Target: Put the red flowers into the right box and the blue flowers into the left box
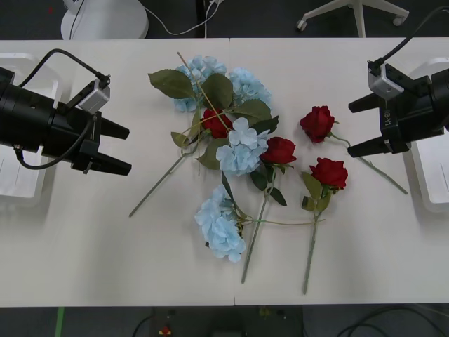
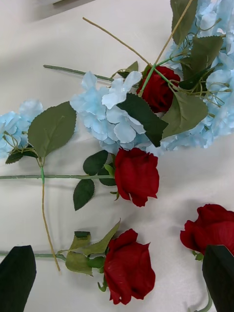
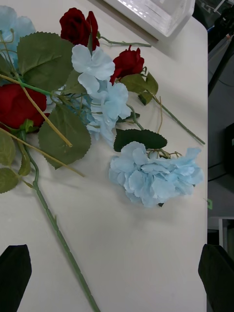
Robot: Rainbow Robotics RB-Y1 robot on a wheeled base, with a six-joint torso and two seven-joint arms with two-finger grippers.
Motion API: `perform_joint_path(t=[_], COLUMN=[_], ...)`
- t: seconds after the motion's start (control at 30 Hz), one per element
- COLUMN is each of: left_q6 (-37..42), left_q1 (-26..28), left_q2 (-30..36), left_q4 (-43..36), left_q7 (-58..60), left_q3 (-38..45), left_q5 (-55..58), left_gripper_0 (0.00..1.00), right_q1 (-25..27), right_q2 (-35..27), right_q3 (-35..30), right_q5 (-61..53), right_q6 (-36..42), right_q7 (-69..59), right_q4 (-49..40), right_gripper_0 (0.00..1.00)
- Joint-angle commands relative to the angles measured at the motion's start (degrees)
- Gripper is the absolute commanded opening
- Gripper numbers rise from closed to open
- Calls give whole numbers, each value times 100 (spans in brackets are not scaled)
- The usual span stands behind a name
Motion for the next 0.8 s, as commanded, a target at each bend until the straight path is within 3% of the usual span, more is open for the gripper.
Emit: perform_joint_path(t=[0.03, 0.8], left_q6=[-55, -55], left_q1=[-259, -259], left_q2=[113, 113], left_q4=[-116, -116], left_q7=[-271, -271], left_q3=[1, 1], left_q5=[71, 71], left_gripper_0=[100, 100], right_q1=[-220, -220], right_q2=[-184, -184], right_q3=[32, 32], right_q5=[27, 27], right_q6=[-45, -45], right_q7=[-94, -94], right_q4=[-104, -104], right_gripper_0=[100, 100])
